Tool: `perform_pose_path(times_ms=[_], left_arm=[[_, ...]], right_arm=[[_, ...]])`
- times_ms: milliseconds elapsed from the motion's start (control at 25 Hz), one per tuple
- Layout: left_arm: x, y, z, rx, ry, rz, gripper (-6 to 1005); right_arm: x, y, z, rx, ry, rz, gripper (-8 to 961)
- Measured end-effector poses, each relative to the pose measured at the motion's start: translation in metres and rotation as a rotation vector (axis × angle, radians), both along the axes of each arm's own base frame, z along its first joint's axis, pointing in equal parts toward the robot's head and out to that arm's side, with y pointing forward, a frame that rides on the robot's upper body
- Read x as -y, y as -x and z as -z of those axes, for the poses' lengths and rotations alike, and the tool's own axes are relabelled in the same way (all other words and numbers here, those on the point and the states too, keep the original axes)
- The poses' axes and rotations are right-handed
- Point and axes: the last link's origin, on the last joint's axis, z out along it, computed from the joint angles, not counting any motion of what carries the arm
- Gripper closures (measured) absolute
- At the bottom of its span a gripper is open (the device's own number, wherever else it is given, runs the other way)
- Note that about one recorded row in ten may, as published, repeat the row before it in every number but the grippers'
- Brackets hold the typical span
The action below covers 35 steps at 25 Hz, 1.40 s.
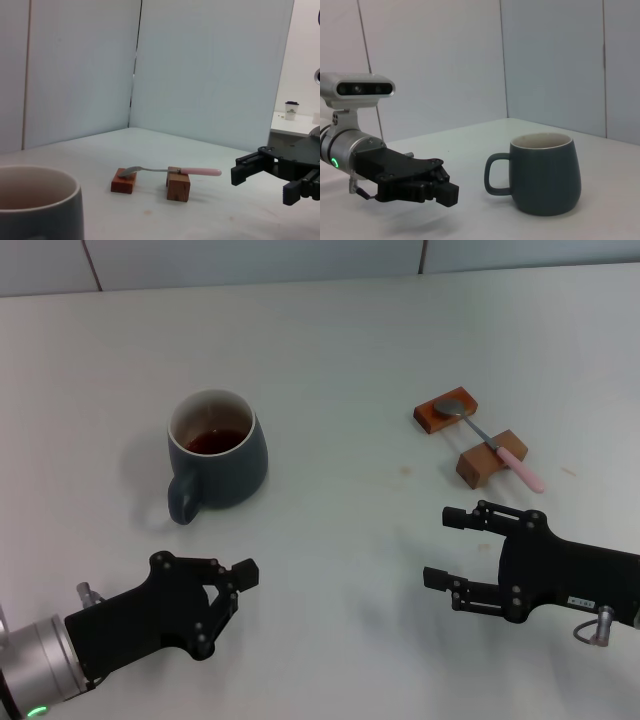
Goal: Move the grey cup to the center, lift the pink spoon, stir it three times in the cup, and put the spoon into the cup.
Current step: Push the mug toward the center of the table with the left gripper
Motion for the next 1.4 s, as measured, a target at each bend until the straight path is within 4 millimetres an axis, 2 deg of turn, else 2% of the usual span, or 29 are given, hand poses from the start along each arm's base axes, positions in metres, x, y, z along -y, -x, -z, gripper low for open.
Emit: perform_pose_path(times_ms=[40, 160, 320, 400, 440, 480, 560, 600, 640, 840, 1000, 1040, 1240, 1400], left_arm=[[0.0, -0.001, 0.0, 0.003, 0.0, 0.0, 773], [0.0, -0.001, 0.0, 0.007, 0.0, 0.001, 1001], [-0.004, -0.002, -0.003, 0.021, -0.04, -0.007, 998], [-0.013, -0.002, -0.011, 0.049, -0.115, -0.046, 997], [-0.024, 0.0, -0.021, 0.086, -0.204, -0.095, 996], [-0.024, 0.0, -0.021, 0.086, -0.204, -0.095, 995], [-0.042, 0.007, -0.047, 0.149, -0.381, -0.188, 994], [-0.042, 0.007, -0.047, 0.149, -0.381, -0.188, 993], [-0.05, 0.012, -0.059, 0.162, -0.459, -0.224, 992], [-0.063, 0.02, -0.079, 0.119, -0.6, -0.242, 989], [-0.071, 0.025, -0.075, -0.02, -0.673, -0.208, 986], [-0.076, 0.025, -0.063, -0.163, -0.721, -0.152, 985], [-0.081, 0.019, -0.041, -0.32, -0.749, -0.062, 982], [-0.082, 0.019, -0.035, -0.345, -0.735, -0.069, 979]], right_arm=[[0.0, 0.0, 0.0, 0.0, 0.0, 0.0, 200], [0.0, 0.0, 0.0, 0.0, 0.0, 0.0, 200], [0.0, 0.0, 0.0, 0.0, -0.001, 0.0, 200], [0.0, 0.0, 0.0, 0.0, -0.001, 0.0, 200], [0.0, 0.0, 0.0, -0.001, -0.002, 0.001, 200], [0.0, 0.0, 0.0, -0.001, -0.002, 0.001, 201], [0.0, 0.0, 0.0, -0.002, -0.003, 0.003, 201], [0.0, 0.0, 0.0, -0.002, -0.003, 0.003, 201], [0.0, 0.0, -0.001, -0.003, -0.005, 0.004, 201], [0.0, -0.001, -0.001, -0.006, -0.01, 0.008, 201], [-0.001, 0.0, -0.001, -0.007, -0.012, 0.007, 201], [-0.001, 0.0, -0.001, -0.007, -0.012, 0.007, 201], [-0.001, 0.0, -0.001, -0.008, -0.014, 0.008, 201], [-0.001, 0.0, -0.001, -0.008, -0.014, 0.009, 201]])
